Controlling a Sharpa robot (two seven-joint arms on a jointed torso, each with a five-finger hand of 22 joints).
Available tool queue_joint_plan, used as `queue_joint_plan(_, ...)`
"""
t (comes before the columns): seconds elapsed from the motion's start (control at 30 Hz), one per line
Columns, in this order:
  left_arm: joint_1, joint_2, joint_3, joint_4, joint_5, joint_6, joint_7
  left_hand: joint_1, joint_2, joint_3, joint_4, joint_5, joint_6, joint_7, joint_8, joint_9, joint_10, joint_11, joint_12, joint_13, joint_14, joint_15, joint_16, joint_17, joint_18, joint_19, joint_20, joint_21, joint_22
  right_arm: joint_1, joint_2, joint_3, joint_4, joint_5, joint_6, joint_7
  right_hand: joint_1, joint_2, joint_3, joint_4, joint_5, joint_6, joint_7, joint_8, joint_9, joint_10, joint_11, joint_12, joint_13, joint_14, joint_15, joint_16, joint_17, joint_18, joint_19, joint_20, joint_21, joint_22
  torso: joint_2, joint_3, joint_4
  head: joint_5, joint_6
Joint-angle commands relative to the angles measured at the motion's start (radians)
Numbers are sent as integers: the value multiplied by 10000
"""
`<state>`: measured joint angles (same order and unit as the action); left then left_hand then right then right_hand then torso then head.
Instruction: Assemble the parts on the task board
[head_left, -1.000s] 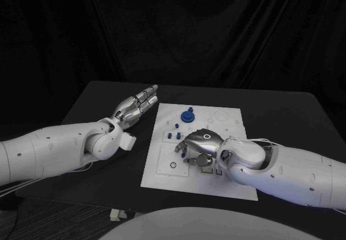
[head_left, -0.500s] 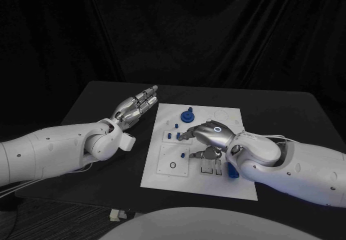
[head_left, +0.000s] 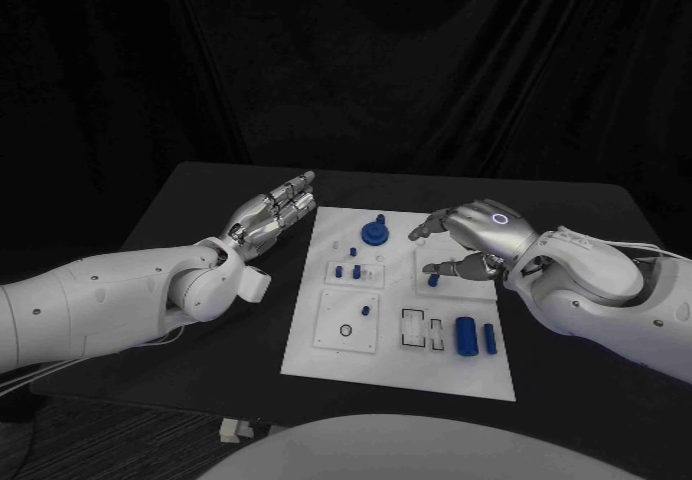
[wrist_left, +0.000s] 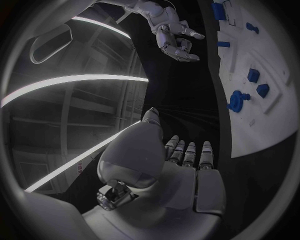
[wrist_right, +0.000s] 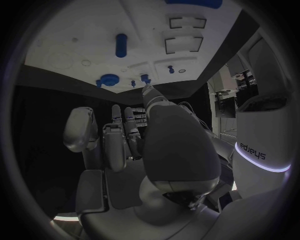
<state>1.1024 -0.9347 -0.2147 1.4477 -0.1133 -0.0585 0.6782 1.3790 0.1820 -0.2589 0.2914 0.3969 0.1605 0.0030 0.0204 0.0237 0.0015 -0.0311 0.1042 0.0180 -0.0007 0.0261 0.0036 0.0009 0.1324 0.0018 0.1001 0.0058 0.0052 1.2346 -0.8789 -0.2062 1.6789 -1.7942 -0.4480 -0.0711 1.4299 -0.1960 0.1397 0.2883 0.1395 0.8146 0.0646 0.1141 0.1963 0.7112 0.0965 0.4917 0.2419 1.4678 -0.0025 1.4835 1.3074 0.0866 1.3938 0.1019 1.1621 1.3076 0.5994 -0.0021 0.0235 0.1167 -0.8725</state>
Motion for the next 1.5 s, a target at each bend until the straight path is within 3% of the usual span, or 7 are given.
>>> queue_joint_plan(0.03, -11, 32, 9, 8, 44, -275, 1306, -19, -52, -96, 9, 45, -37, -105, 23, -11, -5, -96, 7, -8, 7, -347, -36, -9, 43, -18, -436, -58, -52, -38, -151, 1, -171, 36, -13, -401, -85, -20, 85, 17, 0, 94, 106, 63, -16, 46, 10, -22, -57, 454, -36, 28, 816, -22, 95, -3, 54, 1527, -5, -3, 21, -56, -1)
queue_joint_plan(0.13, -12, 44, 9, -2, 44, -349, 1352, -62, -69, -129, 11, 33, -210, -94, -5, -32, -1, -135, 25, -4, 7, -820, -36, -9, -46, -18, -998, -58, -52, -120, -216, 1, -281, 44, 71, -433, -107, -4, 107, 16, -2, 184, 213, 90, -22, 92, 6, -25, -99, 461, -37, 28, 820, -25, 109, -8, 68, 1529, -13, -8, 19, -58, -1)
queue_joint_plan(0.2, -12, 48, 9, -8, 44, -390, 1378, -69, -74, -135, 10, 32, -207, -118, -4, -31, -1, -161, 21, -5, 7, -868, -36, -9, -93, -18, -1098, -58, -52, -216, -238, 0, -394, 50, 142, -452, -115, -1, 114, 14, -3, 223, 252, 102, -25, 125, 0, -21, -114, 462, -40, 26, 815, -27, 115, -10, 75, 1531, -14, -8, 12, -63, -1)
queue_joint_plan(0.6, -13, 37, 9, -3, 44, -542, 1403, -106, -115, -166, 13, 33, -107, -160, 12, -18, 1, -187, 26, -4, 7, -837, -36, -9, -192, -18, -1148, -58, -52, -690, 24, -1, -946, 112, 375, -402, -277, -3, 105, 22, -217, 362, 532, 112, -71, 389, -49, -13, -224, 476, -73, 20, 812, -31, 141, -35, 98, 1536, 19, 1, -13, -60, -1)
queue_joint_plan(0.9, -16, 59, 9, -31, 44, -368, 1365, -94, -42, -129, 9, 71, -34, -49, 20, -10, -1, -85, 16, -5, 7, -727, -36, -9, -265, -18, -1120, -58, -52, -833, 274, -1, -1126, 192, 405, -222, -239, -11, 138, -19, -324, 409, 737, 86, -125, 532, -57, -51, -327, 472, -84, -1, 778, -28, 138, -49, 68, 1529, 12, 0, 0, -81, -1)
queue_joint_plan(1.2, -26, 64, 9, -44, 44, -306, 1342, 28, -20, -79, -1, 150, 44, 63, 28, -3, -4, 23, 4, -8, 7, -532, -36, -9, -166, -18, -776, -58, -52, -974, 574, -1, -1344, 260, 552, -54, 615, 167, 654, -326, 1759, 788, 710, 175, -139, 1017, -80, -202, -598, 465, -106, -21, 751, -32, 142, -76, 69, 1535, 18, 0, 0, -84, -1)
queue_joint_plan(1.5, -41, 55, 9, -48, 44, -470, 1352, -21, -81, -127, 13, 141, -41, -49, 14, -15, -3, -81, -1, -8, 7, -582, -36, -9, -19, -18, -693, -58, -52, -1090, 745, 0, -1458, 360, 542, 102, 784, 46, 1267, -396, 2501, 1397, 655, 400, 49, 1940, -128, -398, -845, 469, -23, -12, 765, -46, 156, -15, 129, 1550, 5, -1, 2, -82, -1)
